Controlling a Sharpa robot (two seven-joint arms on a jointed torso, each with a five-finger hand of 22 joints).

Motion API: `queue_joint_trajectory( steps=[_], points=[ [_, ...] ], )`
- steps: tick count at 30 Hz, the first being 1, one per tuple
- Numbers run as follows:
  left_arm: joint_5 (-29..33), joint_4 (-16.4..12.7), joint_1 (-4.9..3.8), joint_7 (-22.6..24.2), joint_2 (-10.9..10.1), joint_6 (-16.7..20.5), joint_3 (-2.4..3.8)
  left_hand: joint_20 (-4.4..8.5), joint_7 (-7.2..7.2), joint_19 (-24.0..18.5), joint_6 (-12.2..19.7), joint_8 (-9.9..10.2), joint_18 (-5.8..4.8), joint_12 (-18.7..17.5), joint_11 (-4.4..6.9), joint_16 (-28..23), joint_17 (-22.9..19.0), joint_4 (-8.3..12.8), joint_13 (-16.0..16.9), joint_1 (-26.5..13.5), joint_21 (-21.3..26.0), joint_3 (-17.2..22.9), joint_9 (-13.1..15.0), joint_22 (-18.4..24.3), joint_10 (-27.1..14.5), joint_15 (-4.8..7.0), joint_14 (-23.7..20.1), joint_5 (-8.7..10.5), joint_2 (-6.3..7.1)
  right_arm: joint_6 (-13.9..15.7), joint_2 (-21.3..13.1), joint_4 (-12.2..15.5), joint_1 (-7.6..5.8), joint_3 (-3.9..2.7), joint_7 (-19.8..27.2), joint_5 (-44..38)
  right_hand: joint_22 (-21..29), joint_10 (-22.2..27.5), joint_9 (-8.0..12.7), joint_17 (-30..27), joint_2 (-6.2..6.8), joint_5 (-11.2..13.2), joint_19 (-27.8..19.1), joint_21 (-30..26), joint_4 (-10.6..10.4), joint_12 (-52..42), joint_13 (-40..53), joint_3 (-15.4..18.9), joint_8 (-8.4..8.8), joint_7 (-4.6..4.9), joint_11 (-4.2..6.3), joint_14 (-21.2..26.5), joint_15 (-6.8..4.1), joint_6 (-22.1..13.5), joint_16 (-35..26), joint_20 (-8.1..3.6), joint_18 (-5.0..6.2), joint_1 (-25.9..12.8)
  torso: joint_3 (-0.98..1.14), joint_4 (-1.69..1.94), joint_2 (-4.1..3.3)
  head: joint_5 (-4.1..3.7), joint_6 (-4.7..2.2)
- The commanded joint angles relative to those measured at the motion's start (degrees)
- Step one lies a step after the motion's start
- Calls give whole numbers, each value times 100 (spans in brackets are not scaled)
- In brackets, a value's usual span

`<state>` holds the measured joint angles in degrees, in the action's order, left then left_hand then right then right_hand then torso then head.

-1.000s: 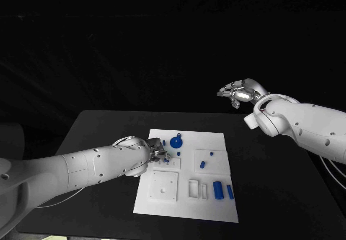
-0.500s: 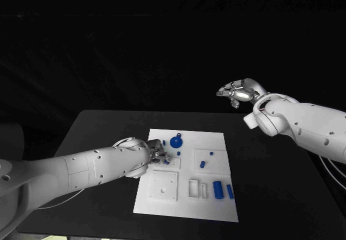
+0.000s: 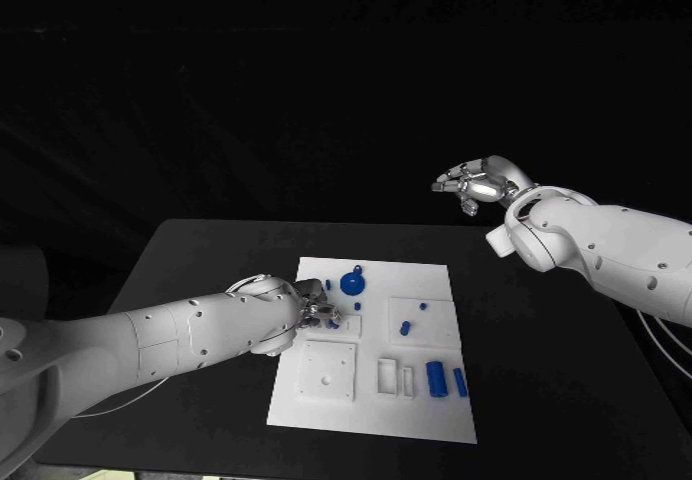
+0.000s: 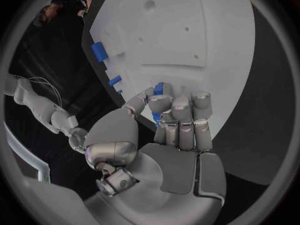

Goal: Assemble the parts on the task board

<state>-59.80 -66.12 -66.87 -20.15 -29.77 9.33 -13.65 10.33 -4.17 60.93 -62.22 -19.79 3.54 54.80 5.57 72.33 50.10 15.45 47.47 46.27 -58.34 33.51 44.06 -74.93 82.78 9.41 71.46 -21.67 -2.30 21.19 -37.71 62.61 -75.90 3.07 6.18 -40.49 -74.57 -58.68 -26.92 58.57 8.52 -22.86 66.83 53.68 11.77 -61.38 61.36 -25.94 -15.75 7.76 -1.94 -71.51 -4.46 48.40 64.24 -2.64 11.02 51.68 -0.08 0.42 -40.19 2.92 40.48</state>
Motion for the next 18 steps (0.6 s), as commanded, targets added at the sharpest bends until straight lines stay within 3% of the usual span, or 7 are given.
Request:
queue_joint_trajectory(
  steps=[1, 18],
  points=[
    [-11, -2, 8, 39, 19, -137, 0, 429, 477, -30, -683, 16, 65, 23, 142, 21, -10, -22, -9, 12, -38, 25, 146, -86, -137, 207, 156, 25, -17, -77, 4, 8, -2, -4, 43, -20, 6, 38, 8, -9, -37, -36, -5, -31, 30, 8, -10, 9, 33, 76, -7, 4, 15, 24, -31, -8, 398, -28, 2, -1, -1, 4, 3],
    [-39, -6, 9, -3, 15, -155, 0, 427, 498, -38, -772, 7, 64, 56, 160, 44, -28, -14, -50, 35, -49, 31, 195, -91, -138, 193, 155, 67, 47, -102, 2, 17, -2, -4, 41, -20, 5, 38, 9, -10, -40, -42, -1, -35, 32, 5, -14, 10, 34, 76, -6, 3, 15, 26, -31, -9, 398, -33, 3, -4, -2, 17, 13]
  ],
)
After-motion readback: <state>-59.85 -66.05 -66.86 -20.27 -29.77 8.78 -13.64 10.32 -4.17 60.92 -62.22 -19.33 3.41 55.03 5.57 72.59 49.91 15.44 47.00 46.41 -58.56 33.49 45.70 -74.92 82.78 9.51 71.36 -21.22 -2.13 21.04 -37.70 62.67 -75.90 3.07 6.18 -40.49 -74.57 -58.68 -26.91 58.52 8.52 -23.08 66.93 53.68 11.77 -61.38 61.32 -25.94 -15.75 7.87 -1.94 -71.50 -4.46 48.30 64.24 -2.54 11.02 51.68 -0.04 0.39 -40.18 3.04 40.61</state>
